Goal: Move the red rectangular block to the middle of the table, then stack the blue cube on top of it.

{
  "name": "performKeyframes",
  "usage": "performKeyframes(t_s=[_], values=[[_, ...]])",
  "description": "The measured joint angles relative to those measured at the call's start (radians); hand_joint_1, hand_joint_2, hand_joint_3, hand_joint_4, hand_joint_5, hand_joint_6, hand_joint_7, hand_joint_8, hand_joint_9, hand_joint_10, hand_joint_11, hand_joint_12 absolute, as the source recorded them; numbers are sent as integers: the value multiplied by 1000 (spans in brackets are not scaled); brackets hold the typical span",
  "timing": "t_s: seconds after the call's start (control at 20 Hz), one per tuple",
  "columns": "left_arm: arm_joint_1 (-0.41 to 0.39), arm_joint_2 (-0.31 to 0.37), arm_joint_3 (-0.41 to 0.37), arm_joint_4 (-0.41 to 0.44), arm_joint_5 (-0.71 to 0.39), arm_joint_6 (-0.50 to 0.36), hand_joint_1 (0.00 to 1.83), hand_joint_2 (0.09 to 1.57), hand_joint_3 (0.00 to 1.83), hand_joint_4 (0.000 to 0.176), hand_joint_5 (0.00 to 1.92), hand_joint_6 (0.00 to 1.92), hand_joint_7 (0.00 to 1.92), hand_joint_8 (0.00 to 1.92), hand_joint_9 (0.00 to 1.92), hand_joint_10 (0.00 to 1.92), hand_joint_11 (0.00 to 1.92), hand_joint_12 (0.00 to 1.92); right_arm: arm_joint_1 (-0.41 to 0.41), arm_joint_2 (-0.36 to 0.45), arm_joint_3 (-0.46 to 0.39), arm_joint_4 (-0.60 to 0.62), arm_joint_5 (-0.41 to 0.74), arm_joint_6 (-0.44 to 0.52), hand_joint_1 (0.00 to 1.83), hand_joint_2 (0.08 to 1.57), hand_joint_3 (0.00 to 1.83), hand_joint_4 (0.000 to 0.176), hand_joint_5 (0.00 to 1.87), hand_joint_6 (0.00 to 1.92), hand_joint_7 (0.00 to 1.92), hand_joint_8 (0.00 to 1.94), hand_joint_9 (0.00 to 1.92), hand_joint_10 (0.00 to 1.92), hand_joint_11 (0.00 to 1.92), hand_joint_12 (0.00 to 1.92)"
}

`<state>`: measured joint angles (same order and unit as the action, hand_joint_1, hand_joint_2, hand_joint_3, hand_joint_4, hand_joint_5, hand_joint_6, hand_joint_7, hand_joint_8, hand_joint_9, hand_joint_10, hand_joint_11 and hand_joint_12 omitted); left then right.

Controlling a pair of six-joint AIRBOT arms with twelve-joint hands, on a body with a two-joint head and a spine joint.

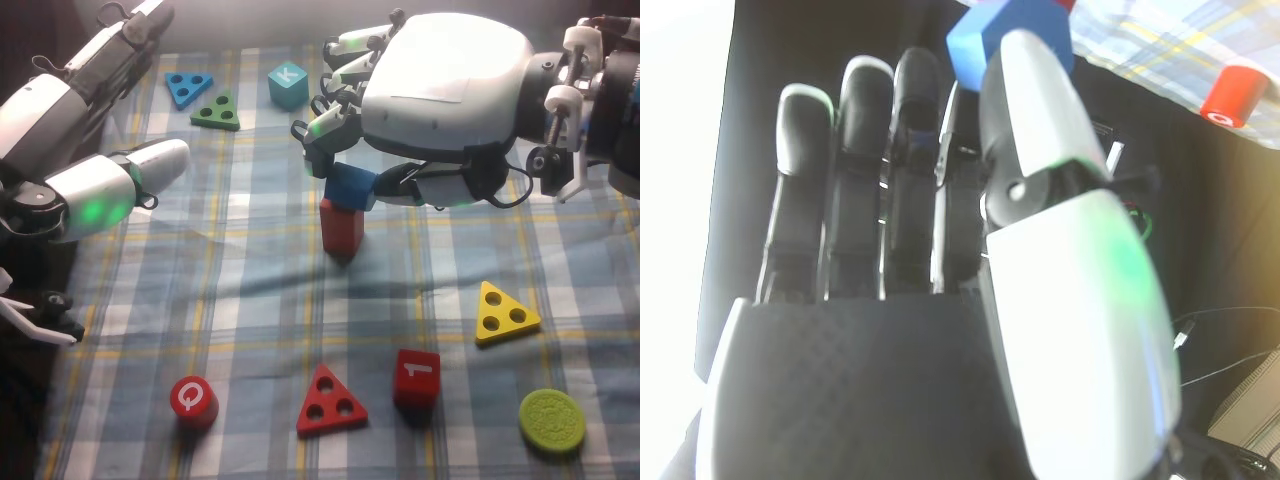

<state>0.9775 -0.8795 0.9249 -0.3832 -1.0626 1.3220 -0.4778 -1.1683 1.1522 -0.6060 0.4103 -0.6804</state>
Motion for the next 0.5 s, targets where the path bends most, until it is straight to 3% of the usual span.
performKeyframes(t_s=[0.1, 0.2, 0.25, 0.4, 0.5], values=[[0, -2, 2, 2, 2, 0, 954, 1362, 0, 112, 0, 0, 0, 0, 0, 0, 0, 0, 1, -8, 6, 1, -1, 0, 1174, 1191, 0, 26, 814, 1228, 864, 1246, 558, 1291, 168, 1743], [0, -2, 2, 1, 2, 0, 957, 1362, 0, 118, 0, 0, 0, 0, 0, 0, 0, 0, 2, -13, 8, 3, -2, 0, 1175, 1190, 0, 28, 815, 1233, 866, 1238, 558, 1275, 152, 1731], [0, -2, 2, 0, 2, 0, 943, 1365, 0, 117, 0, 0, 0, 0, 0, 0, 0, 0, 2, -15, 8, 3, -2, 0, 1162, 1209, 3, 25, 766, 1307, 842, 1272, 534, 1286, 114, 1760], [0, -3, 2, 1, 1, -1, 971, 1355, 0, 116, 0, 0, 0, 0, 0, 0, 0, 0, 6, -19, 10, -1, -5, 0, 1175, 1205, 0, 0, 785, 1231, 854, 1312, 530, 1356, 61, 1778], [0, -3, 2, 1, 1, -3, 978, 1354, 0, 114, 0, 0, 0, 0, 0, 0, 0, 0, 6, -19, 10, 0, -9, 0, 1173, 1205, 0, 5, 779, 1248, 853, 1305, 536, 1329, 74, 1752]])
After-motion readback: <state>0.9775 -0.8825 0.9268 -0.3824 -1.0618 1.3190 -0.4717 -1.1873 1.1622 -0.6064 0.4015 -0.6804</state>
